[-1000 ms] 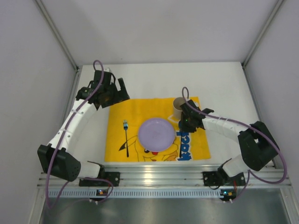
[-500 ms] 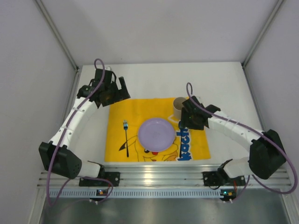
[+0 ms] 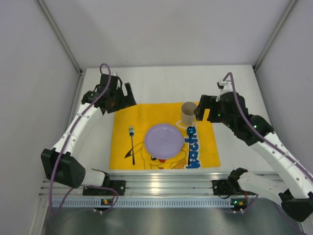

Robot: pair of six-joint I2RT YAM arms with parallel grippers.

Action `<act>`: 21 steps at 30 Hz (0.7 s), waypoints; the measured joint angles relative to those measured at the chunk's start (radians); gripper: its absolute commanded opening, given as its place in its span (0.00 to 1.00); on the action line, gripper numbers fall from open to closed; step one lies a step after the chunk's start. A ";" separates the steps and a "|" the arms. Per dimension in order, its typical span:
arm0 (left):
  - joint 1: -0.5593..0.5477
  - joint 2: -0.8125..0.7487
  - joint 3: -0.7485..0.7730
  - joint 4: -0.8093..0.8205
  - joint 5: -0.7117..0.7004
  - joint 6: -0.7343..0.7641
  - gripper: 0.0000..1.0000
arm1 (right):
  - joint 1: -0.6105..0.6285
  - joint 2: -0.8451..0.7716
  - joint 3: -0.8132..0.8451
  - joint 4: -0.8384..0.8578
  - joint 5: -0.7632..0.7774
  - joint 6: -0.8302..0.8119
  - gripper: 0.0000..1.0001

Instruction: Set the dinner table for one person

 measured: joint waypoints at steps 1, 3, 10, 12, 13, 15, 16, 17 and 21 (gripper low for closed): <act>0.000 -0.006 -0.012 0.002 0.000 0.002 0.98 | 0.000 -0.033 -0.002 0.011 -0.006 -0.006 1.00; 0.000 -0.029 -0.047 0.006 0.009 0.003 0.98 | 0.001 -0.103 -0.013 0.026 -0.026 -0.008 1.00; -0.026 -0.214 -0.244 0.052 0.017 -0.005 0.98 | 0.002 -0.438 -0.319 0.049 -0.130 0.066 1.00; -0.034 -0.270 -0.306 0.061 0.006 -0.017 0.98 | 0.002 -0.521 -0.394 -0.003 -0.142 0.087 1.00; -0.036 -0.290 -0.329 0.061 0.002 -0.021 0.98 | 0.003 -0.548 -0.415 -0.022 -0.145 0.093 1.00; -0.042 -0.329 -0.375 0.070 -0.008 -0.027 0.98 | 0.003 -0.609 -0.440 -0.058 -0.147 0.103 1.00; -0.044 -0.348 -0.394 0.071 -0.012 -0.031 0.98 | 0.003 -0.629 -0.441 -0.068 -0.147 0.108 1.00; -0.046 -0.366 -0.408 0.070 -0.017 -0.033 0.98 | 0.003 -0.645 -0.441 -0.071 -0.148 0.111 1.00; -0.053 -0.428 -0.434 0.070 -0.037 -0.043 0.98 | 0.003 -0.666 -0.441 -0.071 -0.157 0.137 1.00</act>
